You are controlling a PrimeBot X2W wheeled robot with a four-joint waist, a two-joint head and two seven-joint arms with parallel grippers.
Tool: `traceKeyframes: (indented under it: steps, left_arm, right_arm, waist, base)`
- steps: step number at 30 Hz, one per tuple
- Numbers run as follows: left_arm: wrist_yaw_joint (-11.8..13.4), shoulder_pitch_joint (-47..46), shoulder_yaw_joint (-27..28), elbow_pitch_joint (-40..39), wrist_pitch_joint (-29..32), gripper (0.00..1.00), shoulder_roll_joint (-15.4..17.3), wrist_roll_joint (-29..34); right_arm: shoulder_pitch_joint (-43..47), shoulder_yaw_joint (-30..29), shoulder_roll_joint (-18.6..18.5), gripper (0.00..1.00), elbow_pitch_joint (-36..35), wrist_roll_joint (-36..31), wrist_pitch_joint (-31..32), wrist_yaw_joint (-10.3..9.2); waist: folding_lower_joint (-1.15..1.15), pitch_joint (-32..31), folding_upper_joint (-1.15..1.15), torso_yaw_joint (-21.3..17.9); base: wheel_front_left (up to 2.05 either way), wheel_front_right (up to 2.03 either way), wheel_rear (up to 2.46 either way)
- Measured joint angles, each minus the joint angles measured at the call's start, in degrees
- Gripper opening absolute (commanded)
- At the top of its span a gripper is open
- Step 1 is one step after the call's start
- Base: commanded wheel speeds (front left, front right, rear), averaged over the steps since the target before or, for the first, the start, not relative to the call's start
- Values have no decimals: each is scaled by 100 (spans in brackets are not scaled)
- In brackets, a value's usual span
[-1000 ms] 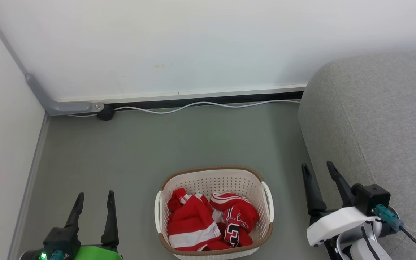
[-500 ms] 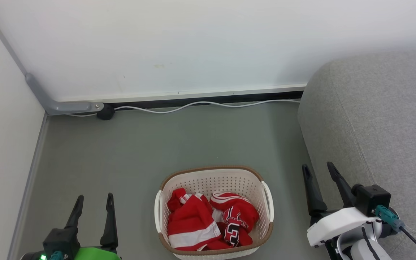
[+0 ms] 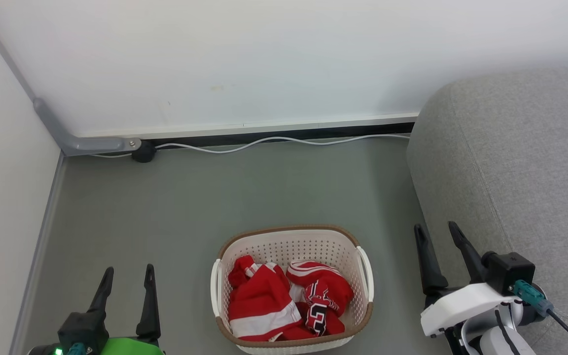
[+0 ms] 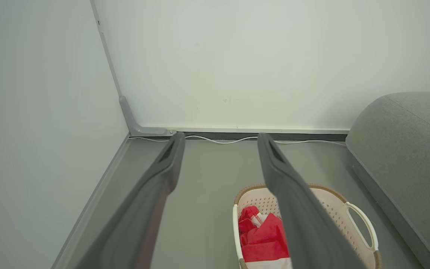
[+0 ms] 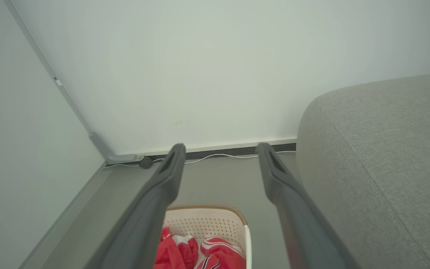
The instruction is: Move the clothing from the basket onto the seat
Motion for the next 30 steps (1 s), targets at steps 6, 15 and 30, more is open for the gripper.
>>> traceKeyframes:
  steps: [6, 15, 30]
  left_arm:
    - [-25, 0, 13, -1, 0, 100, -2, 0]
    - [-25, -9, 20, -115, 0, 100, -3, 36]
    - [-137, -696, -378, 102, -1, 100, 21, 448]
  right_arm:
    - [0, -19, 1, 100, 0, 0, 0, 0]
    - [-11, -67, 3, 100, -136, -42, 0, 1]
    - [-610, -445, 11, 100, -565, -33, 0, -8]
  waist:
    - [0, 34, 0, -4]
    - [0, 318, 0, -13]
    - [0, 1358, 0, -109]
  base:
    - [0, 0, 0]
    - [0, 0, 0]
    - [0, 0, 0]
